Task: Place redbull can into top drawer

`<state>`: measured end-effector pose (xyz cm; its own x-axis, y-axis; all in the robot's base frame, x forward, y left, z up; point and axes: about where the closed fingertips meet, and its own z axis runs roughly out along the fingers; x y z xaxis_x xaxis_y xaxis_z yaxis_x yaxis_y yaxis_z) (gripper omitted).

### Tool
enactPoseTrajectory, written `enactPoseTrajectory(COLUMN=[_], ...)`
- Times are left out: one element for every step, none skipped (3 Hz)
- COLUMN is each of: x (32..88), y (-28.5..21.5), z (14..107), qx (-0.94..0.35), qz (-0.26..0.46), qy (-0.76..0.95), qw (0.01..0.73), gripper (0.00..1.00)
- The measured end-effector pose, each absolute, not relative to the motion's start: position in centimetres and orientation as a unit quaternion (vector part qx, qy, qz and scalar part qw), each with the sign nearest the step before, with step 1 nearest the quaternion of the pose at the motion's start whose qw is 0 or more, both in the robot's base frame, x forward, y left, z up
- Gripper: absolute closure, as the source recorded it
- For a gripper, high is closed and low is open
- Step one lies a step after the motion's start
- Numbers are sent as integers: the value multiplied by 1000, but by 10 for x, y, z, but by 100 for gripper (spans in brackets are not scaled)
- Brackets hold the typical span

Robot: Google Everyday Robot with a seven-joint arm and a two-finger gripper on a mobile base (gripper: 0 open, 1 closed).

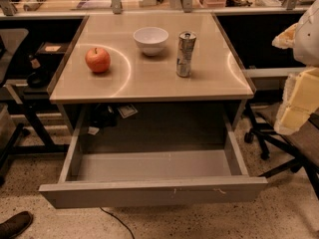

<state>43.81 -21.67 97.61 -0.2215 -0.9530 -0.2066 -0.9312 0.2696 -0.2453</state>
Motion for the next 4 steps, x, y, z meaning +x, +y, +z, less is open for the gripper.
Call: enactPoseTrajectory(x=[438, 442, 466, 496], y=[-217, -217, -219, -217], z=[976, 977, 970, 953], qx=[-603, -597, -572, -548], qz=[-34, -37, -39, -33], qy=[781, 785, 801, 817], qw=[159, 163, 174, 174], gripper=[0, 0, 0, 0])
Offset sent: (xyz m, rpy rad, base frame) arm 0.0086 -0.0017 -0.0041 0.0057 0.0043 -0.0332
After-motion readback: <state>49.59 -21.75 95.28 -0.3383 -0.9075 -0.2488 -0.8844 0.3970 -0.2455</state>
